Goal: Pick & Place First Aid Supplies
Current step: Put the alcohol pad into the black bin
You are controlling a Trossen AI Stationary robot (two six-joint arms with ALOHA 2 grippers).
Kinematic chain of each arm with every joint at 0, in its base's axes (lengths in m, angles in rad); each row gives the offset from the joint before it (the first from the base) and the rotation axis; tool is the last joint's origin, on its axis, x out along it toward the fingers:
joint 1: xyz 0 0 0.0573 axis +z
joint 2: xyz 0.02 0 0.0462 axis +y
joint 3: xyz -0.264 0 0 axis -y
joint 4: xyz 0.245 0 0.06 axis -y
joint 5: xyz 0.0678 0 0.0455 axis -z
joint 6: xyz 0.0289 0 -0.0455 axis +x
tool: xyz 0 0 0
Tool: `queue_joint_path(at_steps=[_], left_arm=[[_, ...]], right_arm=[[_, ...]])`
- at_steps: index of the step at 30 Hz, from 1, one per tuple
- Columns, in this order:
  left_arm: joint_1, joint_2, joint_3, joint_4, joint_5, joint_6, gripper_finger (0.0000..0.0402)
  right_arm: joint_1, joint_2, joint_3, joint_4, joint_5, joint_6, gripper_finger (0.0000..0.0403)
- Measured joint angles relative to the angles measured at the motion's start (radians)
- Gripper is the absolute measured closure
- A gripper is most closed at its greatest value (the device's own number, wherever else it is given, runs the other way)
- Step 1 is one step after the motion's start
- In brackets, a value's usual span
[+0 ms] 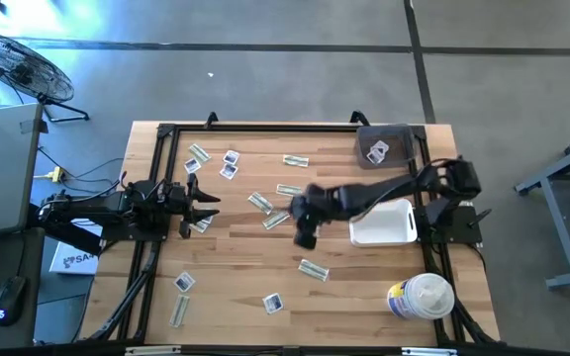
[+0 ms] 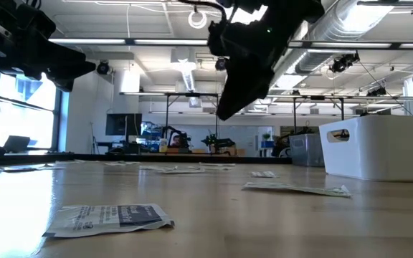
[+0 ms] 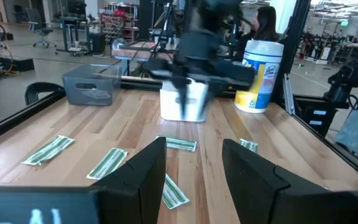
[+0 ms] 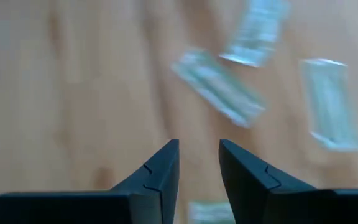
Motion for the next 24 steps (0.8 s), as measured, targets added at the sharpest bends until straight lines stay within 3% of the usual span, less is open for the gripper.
queue_joint_path(at_steps=[7,16,24], left_arm=[[0.0,0.0,0.0,0.0,0.0,0.0,0.0246],[0.0,0.0,0.0,0.0,0.0,0.0,0.0246],[0.0,0.0,0.0,0.0,0.0,0.0,0.0246]], right_arm=[[0.142,0.102,0.002,0.217,-0.062,-0.017,0.0292],[0.286,0.201,0.002,0.488,-0.059,-0.027,0.0292],[0.35,0.332,0.15,0.491,-0.034,-0.099,0.0292]])
